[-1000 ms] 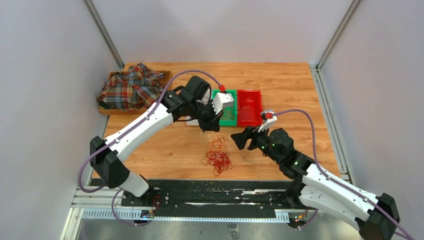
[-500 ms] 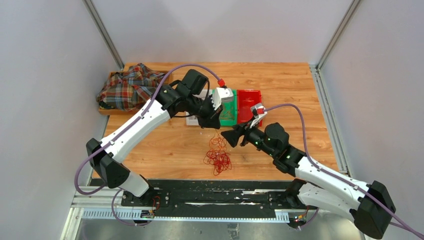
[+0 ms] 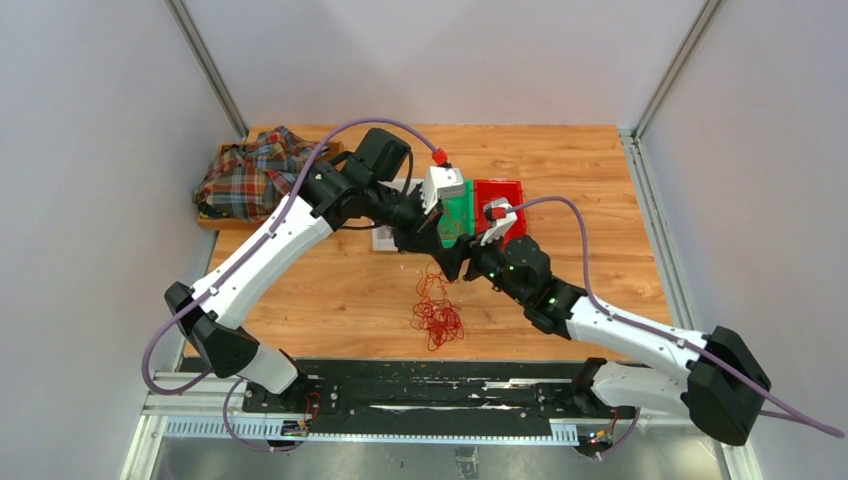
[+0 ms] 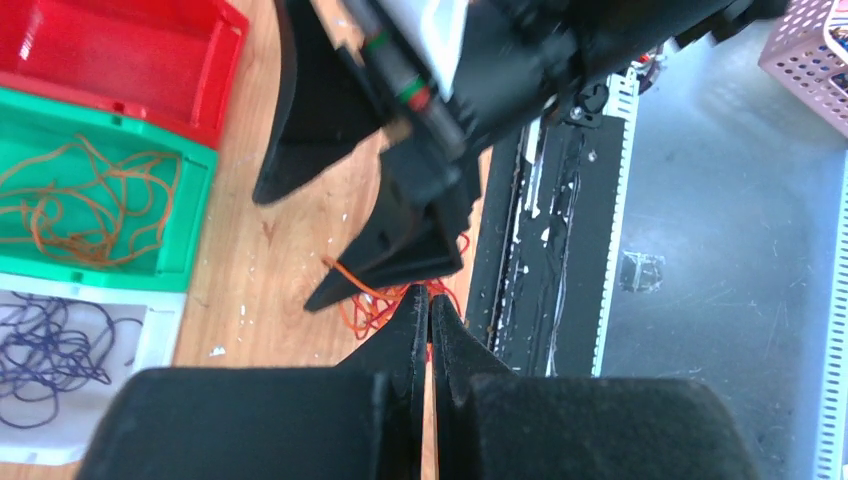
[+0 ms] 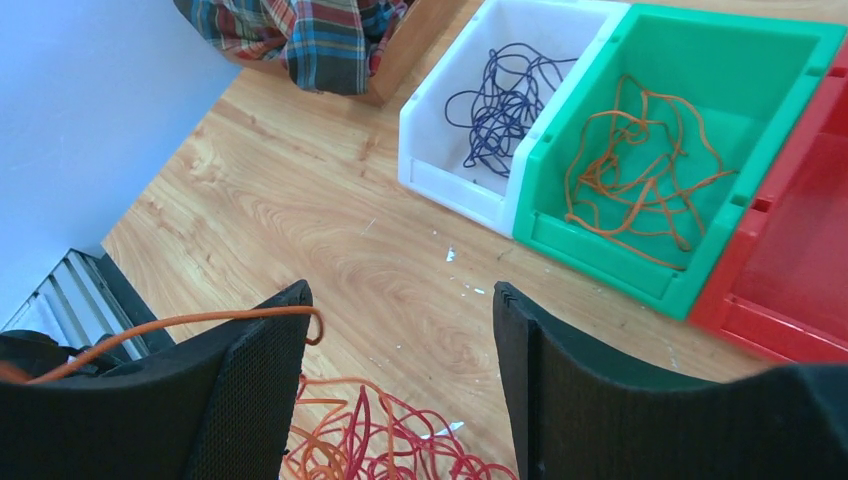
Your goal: Untangle the cables
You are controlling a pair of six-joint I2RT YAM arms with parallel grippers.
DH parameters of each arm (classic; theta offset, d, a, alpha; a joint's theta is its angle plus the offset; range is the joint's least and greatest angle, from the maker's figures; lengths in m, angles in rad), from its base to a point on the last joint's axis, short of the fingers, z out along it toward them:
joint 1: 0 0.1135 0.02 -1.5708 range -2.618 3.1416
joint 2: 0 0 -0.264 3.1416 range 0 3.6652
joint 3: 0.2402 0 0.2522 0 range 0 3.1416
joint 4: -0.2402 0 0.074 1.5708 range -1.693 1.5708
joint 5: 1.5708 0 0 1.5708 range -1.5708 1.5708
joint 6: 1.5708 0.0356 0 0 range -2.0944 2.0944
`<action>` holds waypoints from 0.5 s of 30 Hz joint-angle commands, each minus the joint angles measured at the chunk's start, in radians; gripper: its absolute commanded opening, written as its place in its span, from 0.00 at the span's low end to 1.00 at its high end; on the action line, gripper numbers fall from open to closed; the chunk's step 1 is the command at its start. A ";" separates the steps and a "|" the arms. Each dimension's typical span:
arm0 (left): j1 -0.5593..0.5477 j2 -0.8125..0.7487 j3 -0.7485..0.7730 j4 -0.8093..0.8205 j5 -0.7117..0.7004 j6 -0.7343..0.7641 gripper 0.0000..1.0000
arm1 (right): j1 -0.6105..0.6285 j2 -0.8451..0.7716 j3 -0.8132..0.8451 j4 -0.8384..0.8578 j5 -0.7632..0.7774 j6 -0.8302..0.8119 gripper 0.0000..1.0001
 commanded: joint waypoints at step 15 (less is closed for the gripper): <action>-0.001 0.141 0.639 -0.135 -0.084 0.068 0.00 | 0.124 0.123 -0.106 0.182 0.094 0.088 0.66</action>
